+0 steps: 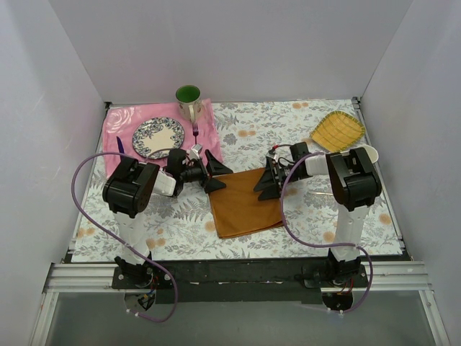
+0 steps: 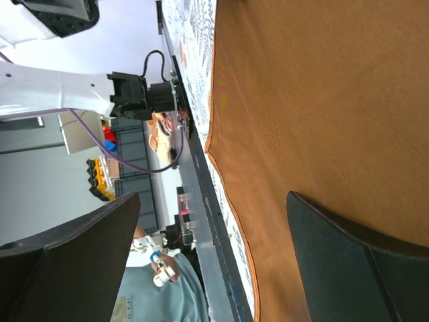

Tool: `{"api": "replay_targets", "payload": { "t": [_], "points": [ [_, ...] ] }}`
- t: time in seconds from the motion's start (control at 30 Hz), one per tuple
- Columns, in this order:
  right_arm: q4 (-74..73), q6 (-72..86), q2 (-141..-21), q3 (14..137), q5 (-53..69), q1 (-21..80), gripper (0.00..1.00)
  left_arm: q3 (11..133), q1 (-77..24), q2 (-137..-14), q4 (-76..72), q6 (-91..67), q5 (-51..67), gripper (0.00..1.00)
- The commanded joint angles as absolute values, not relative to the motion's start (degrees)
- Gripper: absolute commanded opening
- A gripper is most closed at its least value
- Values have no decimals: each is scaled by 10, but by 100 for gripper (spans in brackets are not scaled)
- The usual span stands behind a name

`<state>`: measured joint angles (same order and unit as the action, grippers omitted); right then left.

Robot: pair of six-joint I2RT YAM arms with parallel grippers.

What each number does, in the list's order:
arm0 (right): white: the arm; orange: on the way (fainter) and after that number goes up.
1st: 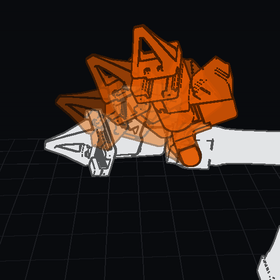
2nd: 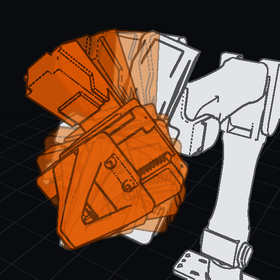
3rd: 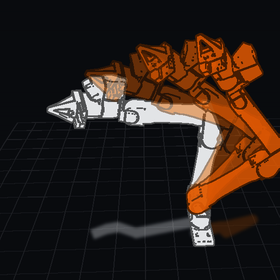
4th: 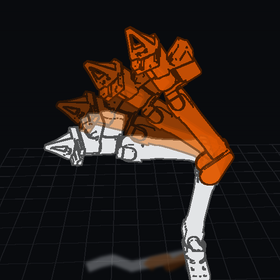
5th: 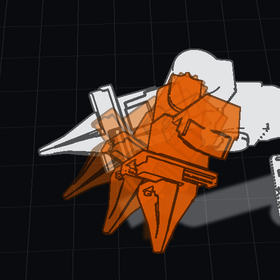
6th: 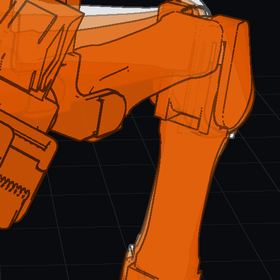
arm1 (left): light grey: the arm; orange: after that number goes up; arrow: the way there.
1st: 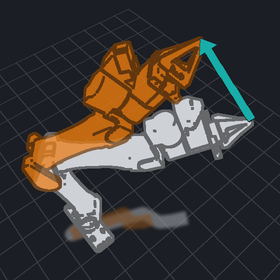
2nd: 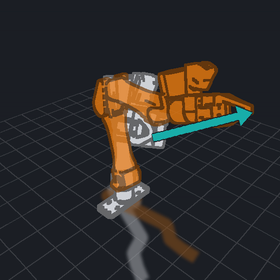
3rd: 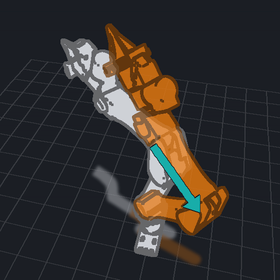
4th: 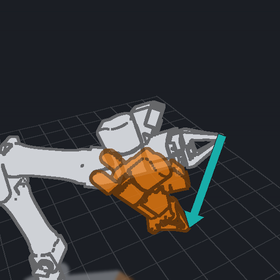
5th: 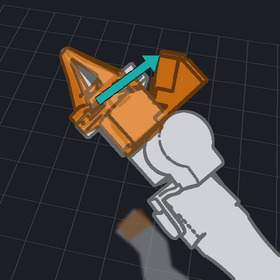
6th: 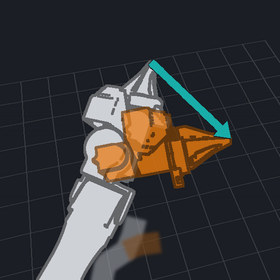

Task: Fold the napkin into a case and place the utensils inside
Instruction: Smooth out the square-folded napkin at the center of the board.

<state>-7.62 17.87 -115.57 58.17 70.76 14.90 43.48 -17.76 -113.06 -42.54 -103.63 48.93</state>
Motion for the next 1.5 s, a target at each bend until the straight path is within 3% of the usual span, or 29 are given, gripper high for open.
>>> {"api": "replay_targets", "payload": {
  "t": [0.0,0.2,0.43,0.83,1.2,1.47],
  "points": [
    [-155,115,-1108,607,702,157,99,440,-178,-1138,-383,-1003,473,98],
    [-209,84,-1045,574,704,185,99,444,-178,-1136,-376,-997,475,98],
    [-236,39,-1074,523,693,189,99,445,-178,-1136,-377,-998,475,98],
    [-366,-113,-1133,540,628,170,99,447,-174,-1141,-360,-990,468,97],
    [-418,-133,-1003,534,693,227,99,446,-170,-1138,-357,-985,468,97],
    [-437,-202,-1081,501,664,212,99,444,-170,-1136,-350,-983,471,97]
  ]
}}
